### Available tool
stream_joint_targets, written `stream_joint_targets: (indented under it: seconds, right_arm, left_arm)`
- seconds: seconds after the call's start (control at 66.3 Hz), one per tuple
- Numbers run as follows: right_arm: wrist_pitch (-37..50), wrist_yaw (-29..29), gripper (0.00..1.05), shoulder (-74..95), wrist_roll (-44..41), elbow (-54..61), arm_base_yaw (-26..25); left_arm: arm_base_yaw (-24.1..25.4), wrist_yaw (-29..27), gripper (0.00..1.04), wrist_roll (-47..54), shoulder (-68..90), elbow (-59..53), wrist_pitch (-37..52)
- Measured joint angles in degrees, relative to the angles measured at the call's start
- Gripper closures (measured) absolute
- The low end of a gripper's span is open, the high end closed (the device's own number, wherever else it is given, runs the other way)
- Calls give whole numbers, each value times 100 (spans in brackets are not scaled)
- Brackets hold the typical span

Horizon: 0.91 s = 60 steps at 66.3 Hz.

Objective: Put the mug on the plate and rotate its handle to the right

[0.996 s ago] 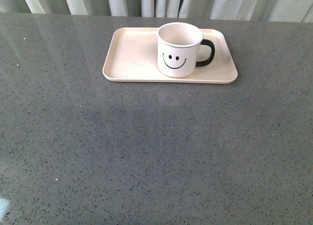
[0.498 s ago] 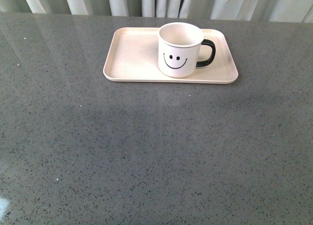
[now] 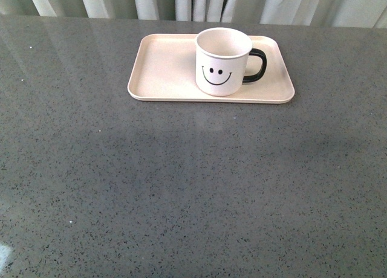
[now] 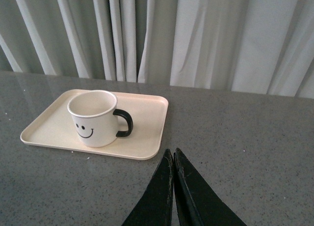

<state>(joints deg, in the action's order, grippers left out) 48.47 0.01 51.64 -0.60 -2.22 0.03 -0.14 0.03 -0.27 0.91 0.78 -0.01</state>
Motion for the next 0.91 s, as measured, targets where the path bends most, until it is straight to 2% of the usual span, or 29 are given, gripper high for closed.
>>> stream_joint_targets:
  seconds: [0.438, 0.906]
  right_arm:
    - [-1681, 0, 103, -1930, 0, 111, 0]
    - [-2966, 0, 103, -3287, 0, 114, 0]
  left_arm:
    - [0, -2, 9, 0, 0, 0, 0]
    - [0, -2, 9, -2, 0, 0, 0]
